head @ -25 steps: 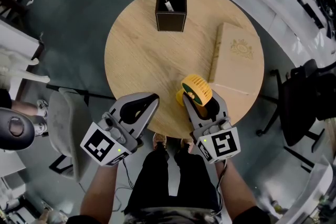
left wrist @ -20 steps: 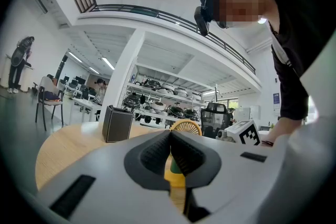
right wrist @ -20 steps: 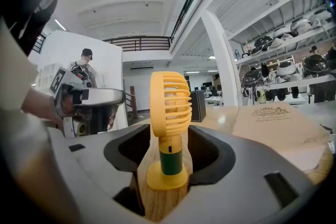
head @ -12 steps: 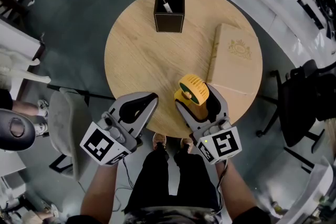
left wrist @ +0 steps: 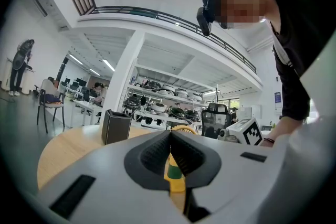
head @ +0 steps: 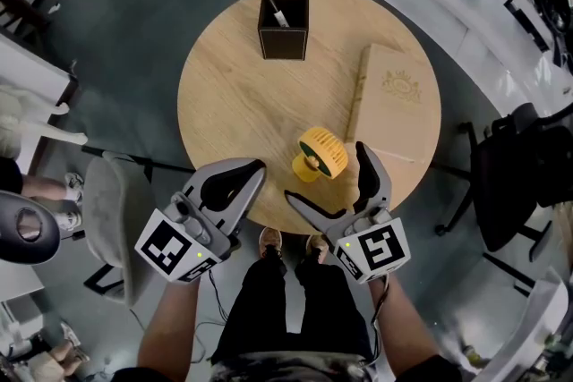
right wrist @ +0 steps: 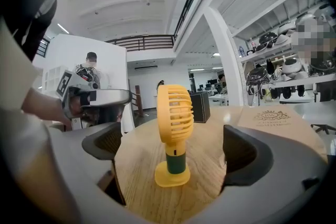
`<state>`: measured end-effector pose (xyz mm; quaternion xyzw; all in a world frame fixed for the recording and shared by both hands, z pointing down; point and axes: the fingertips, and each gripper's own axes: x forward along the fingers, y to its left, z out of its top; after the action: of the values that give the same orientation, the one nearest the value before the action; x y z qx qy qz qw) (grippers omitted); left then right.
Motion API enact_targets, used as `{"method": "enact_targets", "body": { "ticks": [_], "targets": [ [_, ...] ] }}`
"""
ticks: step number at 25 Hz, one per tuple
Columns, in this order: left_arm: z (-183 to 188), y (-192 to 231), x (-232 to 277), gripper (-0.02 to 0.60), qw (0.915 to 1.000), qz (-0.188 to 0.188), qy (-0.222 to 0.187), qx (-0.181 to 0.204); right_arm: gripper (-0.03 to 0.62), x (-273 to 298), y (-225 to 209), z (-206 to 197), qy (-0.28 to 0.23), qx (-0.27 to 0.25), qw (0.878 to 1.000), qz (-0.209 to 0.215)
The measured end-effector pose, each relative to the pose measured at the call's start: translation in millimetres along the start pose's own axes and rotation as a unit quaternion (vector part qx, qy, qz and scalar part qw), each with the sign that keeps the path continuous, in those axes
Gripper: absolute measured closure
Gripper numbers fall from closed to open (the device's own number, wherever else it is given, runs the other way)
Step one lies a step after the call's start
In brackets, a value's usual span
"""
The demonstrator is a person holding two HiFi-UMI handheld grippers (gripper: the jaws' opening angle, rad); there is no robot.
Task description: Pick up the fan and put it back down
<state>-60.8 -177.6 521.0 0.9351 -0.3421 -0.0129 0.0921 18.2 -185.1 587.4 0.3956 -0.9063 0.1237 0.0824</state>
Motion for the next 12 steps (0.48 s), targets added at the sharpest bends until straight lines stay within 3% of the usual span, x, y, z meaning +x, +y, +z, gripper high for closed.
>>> {"method": "enact_targets", "body": {
  "ticks": [12],
  "targets": [
    [41.6,-18.3,-8.4,0.563,0.9999,0.002,0.014,0.003,0.010,-31.1,15.3,48.6,-0.001,-0.014,1.000,-0.001]
  ]
}}
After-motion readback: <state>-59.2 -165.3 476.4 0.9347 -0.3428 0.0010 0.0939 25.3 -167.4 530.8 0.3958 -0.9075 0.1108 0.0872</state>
